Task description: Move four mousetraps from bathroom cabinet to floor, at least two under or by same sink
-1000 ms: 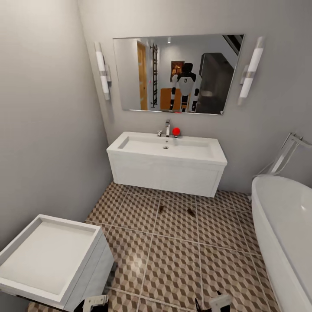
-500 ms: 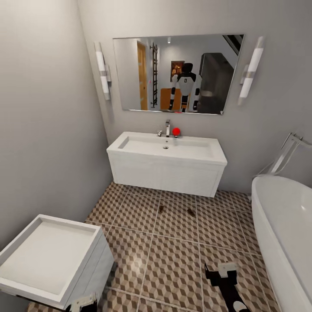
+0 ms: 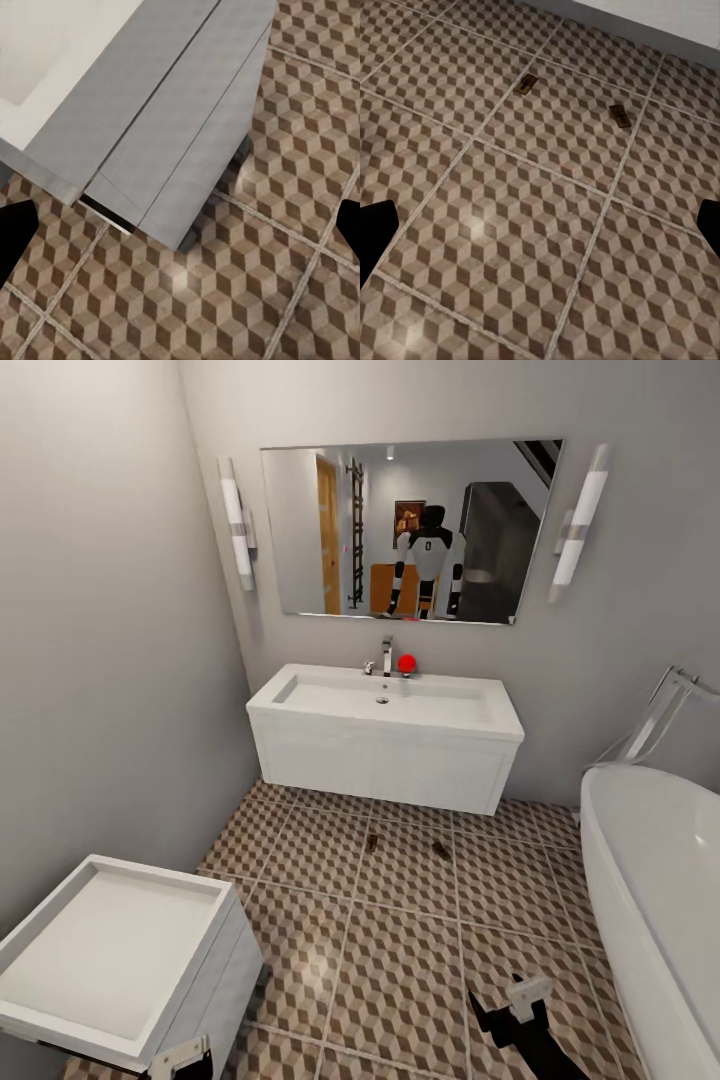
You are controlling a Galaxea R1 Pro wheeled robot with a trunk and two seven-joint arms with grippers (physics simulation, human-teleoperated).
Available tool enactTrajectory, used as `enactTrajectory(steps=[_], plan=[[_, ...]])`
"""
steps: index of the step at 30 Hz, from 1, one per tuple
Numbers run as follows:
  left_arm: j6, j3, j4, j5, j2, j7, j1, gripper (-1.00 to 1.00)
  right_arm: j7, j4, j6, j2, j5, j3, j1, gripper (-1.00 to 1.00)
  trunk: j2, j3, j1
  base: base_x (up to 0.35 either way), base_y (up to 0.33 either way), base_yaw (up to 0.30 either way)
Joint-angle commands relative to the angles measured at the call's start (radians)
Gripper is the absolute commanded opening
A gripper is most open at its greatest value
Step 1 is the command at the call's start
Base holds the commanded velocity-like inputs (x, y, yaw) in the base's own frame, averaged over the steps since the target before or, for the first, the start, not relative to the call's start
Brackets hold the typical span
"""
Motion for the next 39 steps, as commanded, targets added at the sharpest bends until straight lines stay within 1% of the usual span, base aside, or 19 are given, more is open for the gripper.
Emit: enactTrajectory(steps=[1,8,12,32,39], plan=[[-0.004,-0.009,0.003,0.002,-0.001,0.004,-0.002,1.00,0.000,0.001,-0.003,0.000,0.004,0.000,-0.001,1.00,-0.002,-0.002,0.001,0.000,0.000,0.000],[-0.004,-0.008,0.003,0.002,-0.001,0.004,-0.002,1.00,0.001,0.001,-0.003,-0.001,0.004,0.000,0.000,1.00,-0.002,-0.002,0.001,0.000,0.000,0.000],[-0.004,-0.009,0.003,0.002,-0.002,0.004,-0.002,1.00,0.000,0.001,-0.003,-0.001,0.004,0.000,0.001,1.00,-0.002,-0.002,0.001,0.000,0.000,0.119],[-0.003,-0.009,0.003,0.002,-0.006,0.004,-0.002,1.00,-0.001,0.001,-0.003,-0.001,0.004,0.000,0.001,1.00,-0.002,-0.002,0.001,-0.002,0.000,0.244],[-0.003,-0.009,0.003,0.002,-0.006,0.004,-0.002,1.00,-0.001,0.001,-0.002,-0.001,0.004,0.000,0.001,1.00,-0.002,-0.002,0.001,-0.225,0.000,0.252]])
